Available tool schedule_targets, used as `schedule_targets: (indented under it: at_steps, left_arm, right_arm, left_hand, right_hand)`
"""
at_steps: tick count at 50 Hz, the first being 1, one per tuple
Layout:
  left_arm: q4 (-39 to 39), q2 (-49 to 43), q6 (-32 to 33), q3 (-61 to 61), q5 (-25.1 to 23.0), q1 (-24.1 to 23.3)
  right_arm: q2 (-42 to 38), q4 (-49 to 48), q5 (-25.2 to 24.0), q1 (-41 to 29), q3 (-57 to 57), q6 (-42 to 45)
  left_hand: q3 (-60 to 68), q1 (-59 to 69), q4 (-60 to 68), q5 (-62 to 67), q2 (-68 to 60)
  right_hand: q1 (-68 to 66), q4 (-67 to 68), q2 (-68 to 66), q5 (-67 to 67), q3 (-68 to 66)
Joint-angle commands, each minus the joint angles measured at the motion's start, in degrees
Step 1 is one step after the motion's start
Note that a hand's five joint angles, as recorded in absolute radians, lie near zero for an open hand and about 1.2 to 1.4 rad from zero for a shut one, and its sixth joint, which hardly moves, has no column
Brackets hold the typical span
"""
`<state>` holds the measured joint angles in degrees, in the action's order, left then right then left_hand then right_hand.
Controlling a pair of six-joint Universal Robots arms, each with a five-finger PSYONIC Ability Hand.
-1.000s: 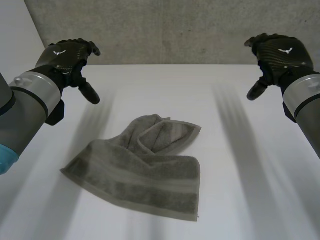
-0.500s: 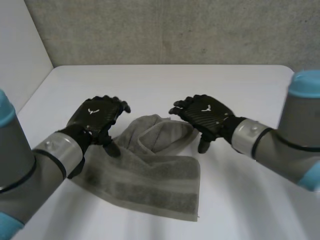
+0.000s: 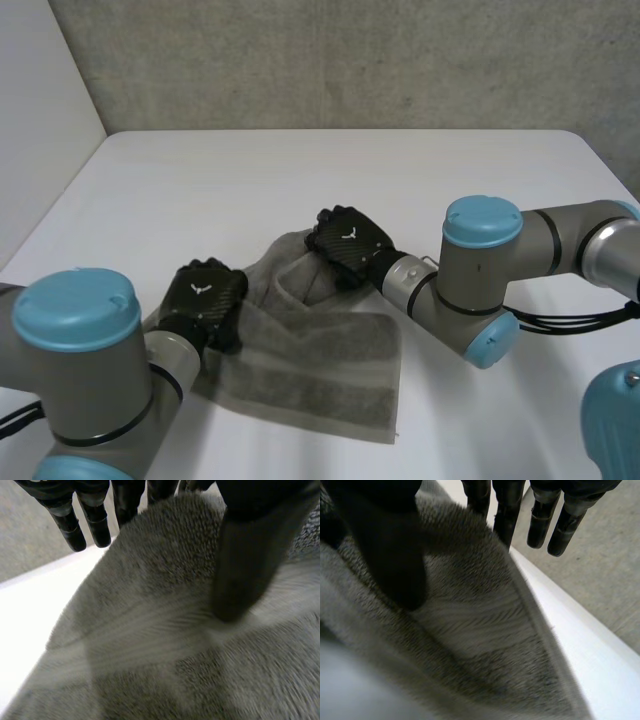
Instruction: Fold the towel.
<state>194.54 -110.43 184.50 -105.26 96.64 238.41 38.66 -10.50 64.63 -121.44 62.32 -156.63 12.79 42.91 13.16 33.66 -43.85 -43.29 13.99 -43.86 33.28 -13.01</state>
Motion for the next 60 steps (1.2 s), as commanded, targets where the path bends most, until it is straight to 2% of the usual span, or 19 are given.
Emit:
schedule_targets:
  at_steps: [1, 6, 11, 16, 20, 24, 28, 35, 37, 44, 45, 46, 47, 48, 49, 50, 51, 55, 60]
  left_arm:
    - [0.9, -2.9, 0.0, 1.3, -0.3, 0.9]
    - [1.7, -1.8, 0.2, 1.5, -0.8, 2.4]
    - [1.5, 3.7, 0.2, 1.3, -2.0, 3.5]
    - [0.7, 10.3, 0.4, 0.9, -8.9, 4.5]
    - [0.2, 11.8, 0.8, 2.0, -14.4, 5.5]
    - [-0.3, 10.9, 0.4, 7.7, -24.5, 10.7]
    - [0.4, 6.2, 0.4, 13.4, -30.3, 12.4]
    - [1.4, -2.4, 0.5, 31.1, -36.1, 14.4]
    - [2.6, -3.4, 0.4, 32.7, -36.3, 15.1]
    - [8.1, -9.3, 0.4, 34.2, -36.5, 17.3]
    - [7.7, -10.4, 0.6, 33.8, -36.5, 17.3]
    - [7.7, -10.4, 0.6, 33.8, -36.5, 17.3]
    - [6.7, -11.3, 0.8, 33.1, -36.5, 17.4]
    - [5.4, -11.8, 0.9, 32.2, -36.4, 18.0]
    - [5.4, -11.8, 0.9, 32.2, -36.4, 18.0]
    - [4.2, -12.3, 1.0, 31.3, -36.4, 19.1]
    - [3.2, -12.6, 1.3, 30.3, -36.4, 20.1]
    - [2.2, -12.8, 3.9, 28.2, -36.3, 21.4]
    - [-1.8, -12.2, 10.7, 25.7, -34.2, 24.0]
  right_arm:
    - [-2.7, 1.2, -0.3, 0.0, -0.9, 0.0]
    - [0.5, 1.2, -0.3, 0.7, 1.8, -0.2]
    - [13.1, 0.7, -1.8, 5.1, 10.5, -1.1]
    - [31.3, 1.4, -7.3, 11.7, 19.9, -1.6]
    - [36.9, 2.2, -9.6, 14.8, 22.0, -1.5]
    - [37.6, 1.2, -10.1, 14.7, 21.4, -1.4]
    - [35.3, -3.7, -7.9, 12.1, 19.4, -1.6]
    - [34.3, -29.4, 10.6, 5.2, 18.8, -1.5]
    - [34.5, -32.4, 11.9, 4.8, 19.1, -1.5]
    - [33.5, -26.2, 5.6, 3.7, 22.8, -0.7]
    - [32.5, -22.9, 3.9, 3.7, 23.3, -0.4]
    - [32.5, -22.9, 3.8, 3.7, 23.3, -0.3]
    - [31.6, -19.0, 1.8, 4.0, 24.0, 0.6]
    - [30.9, -15.2, 0.2, 4.3, 25.0, 2.4]
    - [30.9, -15.2, 0.1, 4.3, 25.0, 2.4]
    - [30.4, -12.1, -1.5, 4.5, 26.2, 4.8]
    - [30.3, -9.6, -3.0, 4.8, 27.7, 8.1]
    - [30.3, -6.8, -4.3, 6.1, 31.7, 17.4]
    - [31.3, -6.1, -2.7, 6.8, 32.6, 18.9]
  left_hand:
    - [-2.8, 29.8, -3.2, 29.0, -28.8]
    - [-2.8, 37.1, -3.2, 36.3, -36.2]
    - [-2.8, 37.1, -3.2, 36.3, -36.2]
    - [-2.8, 37.1, -3.2, 36.3, -36.2]
    - [-2.8, 37.1, -3.2, 36.3, -36.2]
    - [-2.8, 37.1, -3.2, 36.3, -36.2]
    - [-2.8, 37.1, -3.2, 36.3, -36.2]
    - [-2.8, 37.1, -3.2, 36.3, -36.2]
    - [-2.8, 37.1, -3.2, 36.3, -36.2]
    - [-2.8, 37.1, -3.2, 36.3, -36.2]
    - [-2.8, 18.8, -3.2, 18.0, -17.9]
    - [-2.8, 18.6, -3.2, 17.9, -17.7]
    - [-2.8, -10.7, -3.2, -11.5, 11.6]
    - [-2.8, -32.9, -3.2, -33.7, 33.8]
    - [-2.8, -32.9, -3.2, -33.7, 33.8]
    - [-2.8, -32.5, -3.2, -33.3, 33.5]
    - [-2.8, -32.7, -3.2, -33.4, 33.6]
    - [-2.8, -32.7, -3.2, -33.5, 33.6]
    - [-2.8, -32.7, -3.2, -33.5, 33.6]
  right_hand:
    - [-36.7, -4.0, -36.1, 36.7, 3.0]
    - [-36.7, -4.0, -36.1, 36.7, 3.0]
    - [-36.7, -4.0, -36.1, 36.7, 3.0]
    - [-36.7, -4.0, -36.1, 36.7, 3.0]
    - [-36.7, -4.0, -36.1, 36.7, 3.0]
    - [-36.7, -4.0, -36.1, 36.7, 3.0]
    - [-36.7, -4.0, -36.1, 36.7, 3.0]
    - [-36.7, -4.0, -36.1, 36.7, 3.0]
    - [-36.7, -4.0, -36.1, 36.7, 3.0]
    - [-36.7, -4.0, -36.1, 36.7, 3.0]
    - [-36.7, -4.0, -36.1, 36.7, 3.0]
    - [-36.7, -4.0, -36.1, 36.7, 3.0]
    - [-36.7, -4.0, -36.1, 36.7, 3.0]
    - [-14.0, -4.0, -13.4, 14.0, 3.0]
    - [-13.7, -4.0, -13.2, 13.7, 3.0]
    - [15.1, -4.0, 15.6, -15.1, 3.0]
    - [28.9, -4.0, 29.4, -28.9, 3.0]
    - [32.0, -4.0, 32.6, -32.0, 3.0]
    - [33.3, -4.0, 33.9, -33.3, 3.0]
